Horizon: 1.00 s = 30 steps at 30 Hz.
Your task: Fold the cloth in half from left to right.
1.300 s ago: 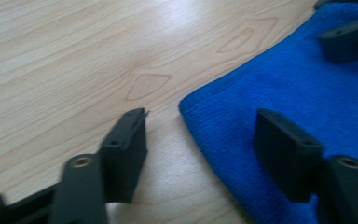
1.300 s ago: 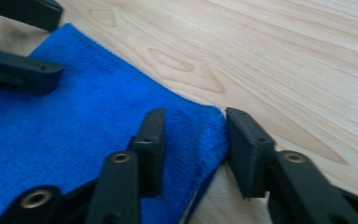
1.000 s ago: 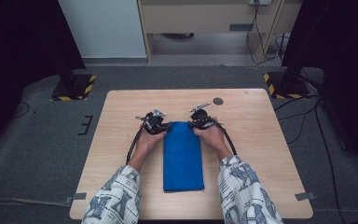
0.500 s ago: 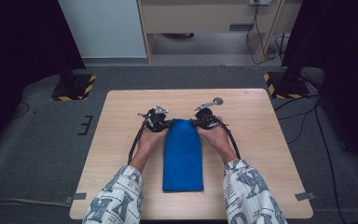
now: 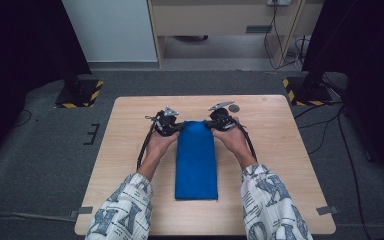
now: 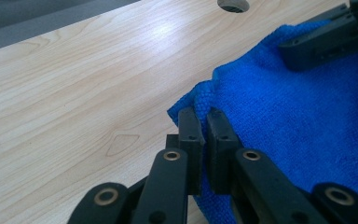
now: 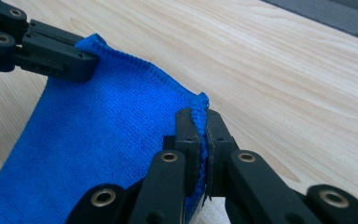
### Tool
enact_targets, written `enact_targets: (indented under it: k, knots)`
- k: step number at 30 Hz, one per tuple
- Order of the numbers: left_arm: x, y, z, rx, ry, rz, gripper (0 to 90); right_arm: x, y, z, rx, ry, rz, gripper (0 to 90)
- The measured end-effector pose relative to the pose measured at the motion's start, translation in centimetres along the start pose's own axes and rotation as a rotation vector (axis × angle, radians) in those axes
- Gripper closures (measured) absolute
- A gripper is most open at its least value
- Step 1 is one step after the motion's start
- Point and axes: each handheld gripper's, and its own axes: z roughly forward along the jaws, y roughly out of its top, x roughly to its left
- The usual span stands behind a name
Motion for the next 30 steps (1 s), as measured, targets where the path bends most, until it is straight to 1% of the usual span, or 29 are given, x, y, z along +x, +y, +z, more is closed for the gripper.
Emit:
enact_targets:
  k: [3,11,13,16,19,24,27,30]
  knots:
    - [-0.1,0.2,-0.2,-0.009,0.000,-0.006,86.6,-0.1,0.3,-0.3,-0.009,-0.002,-0.005,87.3]
    - [0.1,1.0,-0.9,-0.030,-0.006,-0.002,86.6,-0.1,0.9,-0.8,-0.016,-0.004,0.001,87.4]
    - [0.3,1.1,-1.0,-0.040,-0.006,-0.012,86.6,-0.1,1.1,-0.9,-0.025,-0.003,-0.004,87.3]
    - [0.4,1.1,-1.1,-0.038,-0.005,-0.011,86.6,0.0,1.5,-1.2,-0.029,-0.002,-0.004,87.3]
    - [0.5,1.2,-1.2,-0.043,-0.008,-0.019,86.6,0.0,1.8,-1.3,-0.037,-0.006,-0.009,87.4]
    - [0.3,1.8,-1.1,-0.036,-0.006,0.000,86.7,-0.2,1.9,-1.7,-0.042,-0.007,-0.006,87.3]
    - [0.2,2.3,-1.1,-0.049,-0.009,-0.007,86.7,-0.5,1.9,-1.9,-0.048,-0.008,0.003,87.3]
    - [0.2,2.5,-0.9,-0.050,-0.008,-0.002,86.7,-0.8,2.0,-1.9,-0.048,-0.014,0.007,87.4]
